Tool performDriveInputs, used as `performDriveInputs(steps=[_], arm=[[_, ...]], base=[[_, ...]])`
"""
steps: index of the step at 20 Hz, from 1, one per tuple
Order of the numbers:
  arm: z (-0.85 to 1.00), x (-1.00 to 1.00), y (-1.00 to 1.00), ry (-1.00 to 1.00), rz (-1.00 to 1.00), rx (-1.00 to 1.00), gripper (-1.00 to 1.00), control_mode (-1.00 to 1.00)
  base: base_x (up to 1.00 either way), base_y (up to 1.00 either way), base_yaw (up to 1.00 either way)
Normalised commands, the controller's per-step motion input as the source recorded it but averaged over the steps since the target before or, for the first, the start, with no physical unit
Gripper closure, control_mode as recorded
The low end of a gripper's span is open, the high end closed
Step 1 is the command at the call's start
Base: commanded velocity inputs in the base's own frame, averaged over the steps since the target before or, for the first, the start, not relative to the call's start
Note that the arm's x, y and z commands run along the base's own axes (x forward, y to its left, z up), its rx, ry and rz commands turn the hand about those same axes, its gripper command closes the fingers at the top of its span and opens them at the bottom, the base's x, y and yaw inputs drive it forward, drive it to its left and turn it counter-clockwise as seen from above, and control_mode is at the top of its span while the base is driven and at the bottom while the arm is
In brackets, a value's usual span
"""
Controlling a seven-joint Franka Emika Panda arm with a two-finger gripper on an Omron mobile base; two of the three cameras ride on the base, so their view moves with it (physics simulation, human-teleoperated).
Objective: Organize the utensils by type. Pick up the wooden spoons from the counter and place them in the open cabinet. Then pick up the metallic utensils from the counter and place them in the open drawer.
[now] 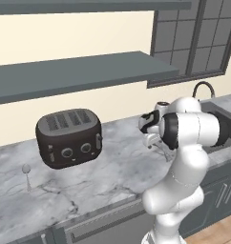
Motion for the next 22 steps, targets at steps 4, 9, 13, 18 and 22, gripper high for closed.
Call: performDriveInputs(steps=[4, 9, 13, 18, 22], arm=[[-0.23, 0.22, -0.08, -0.1, -0.08, 0.0, -1.0, -1.0], [-0.22, 0.25, -0.01, -0.06, -0.09, 0.0, -1.0, -1.0], [-0.21, 0.3, 0.0, -0.01, -0.08, 0.0, -1.0, -1.0], [-0.09, 0.15, -0.04, 0.0, -0.07, 0.0, -1.0, -1.0], [-0.18, -0.12, -0.08, -0.02, -0.09, 0.0, -1.0, -1.0]], base=[[0.0, 0.0, 0.0], [0.0, 0.0, 0.0], [0.0, 0.0, 0.0], [0.0, 0.0, 0.0], [0.0, 0.0, 0.0]])
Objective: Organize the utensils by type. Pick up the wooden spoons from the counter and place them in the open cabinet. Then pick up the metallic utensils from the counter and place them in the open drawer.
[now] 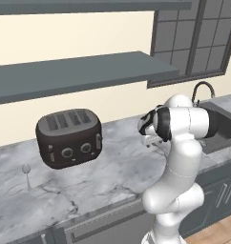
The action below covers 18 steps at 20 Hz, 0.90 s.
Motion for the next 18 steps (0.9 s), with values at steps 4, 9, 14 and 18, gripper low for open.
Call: performDriveInputs(steps=[4, 9, 14, 18], arm=[[-0.31, -0.14, -0.01, -0.02, -0.11, 0.0, 1.0, -1.0], [-0.26, -0.05, 0.0, -0.02, -0.09, 0.0, 1.0, -1.0], [-0.11, -0.15, 0.0, 0.0, -0.05, 0.0, 1.0, -1.0], [0.01, -0.19, 0.0, 0.0, 0.0, 0.0, 1.0, -1.0]], base=[[0.0, 0.0, 0.0], [0.0, 0.0, 0.0], [0.0, 0.0, 0.0], [0.0, 0.0, 0.0]])
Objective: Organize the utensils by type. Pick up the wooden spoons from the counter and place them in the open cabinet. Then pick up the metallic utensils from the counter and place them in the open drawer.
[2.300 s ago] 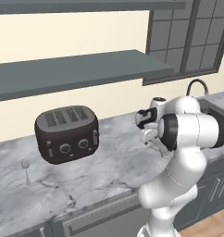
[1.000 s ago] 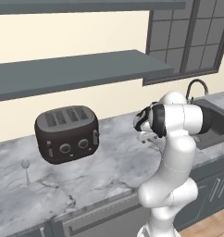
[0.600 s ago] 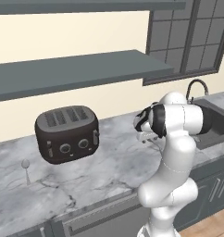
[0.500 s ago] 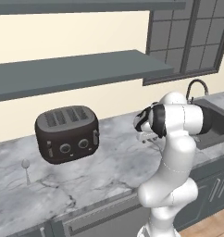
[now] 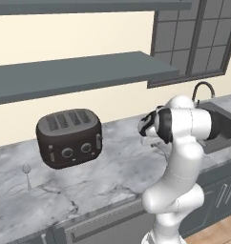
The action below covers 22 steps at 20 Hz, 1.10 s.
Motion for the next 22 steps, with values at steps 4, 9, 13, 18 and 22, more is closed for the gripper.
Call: performDriveInputs(steps=[4, 9, 13, 18, 22], arm=[[0.26, -0.24, 0.0, -0.05, 0.04, 0.0, 1.0, -1.0], [0.47, -0.56, 0.0, -0.12, 0.32, -0.02, 1.0, -1.0], [0.42, -0.59, 0.0, -0.01, 0.4, -0.02, 1.0, -1.0], [0.58, -0.43, 0.18, 0.02, 0.27, -0.13, 1.0, -1.0], [0.55, -0.42, 0.26, 0.03, 0.27, -0.21, 1.0, -1.0]], base=[[0.0, 0.0, 0.0], [0.0, 0.0, 0.0], [0.0, 0.0, 0.0], [0.0, 0.0, 0.0], [0.0, 0.0, 0.0]])
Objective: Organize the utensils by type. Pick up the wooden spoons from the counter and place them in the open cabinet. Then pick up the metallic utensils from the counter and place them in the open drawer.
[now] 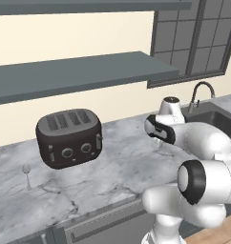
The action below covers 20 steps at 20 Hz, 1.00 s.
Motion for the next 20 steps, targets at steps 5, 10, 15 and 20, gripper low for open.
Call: performDriveInputs(steps=[5, 10, 15, 20], arm=[[0.38, -0.51, 0.12, 0.08, 0.16, -0.11, 1.0, -1.0], [0.25, -0.5, 0.07, 0.03, 0.08, -0.02, 1.0, -1.0], [0.09, -0.43, 0.01, 0.0, 0.06, -0.02, 1.0, -1.0], [0.0, 0.0, 0.0, 0.0, 0.0, 0.0, 1.0, 1.0]], base=[[0.0, 0.0, 0.0], [0.0, 0.0, 0.0], [0.0, 0.0, 0.0], [-0.05, -0.01, 0.0]])
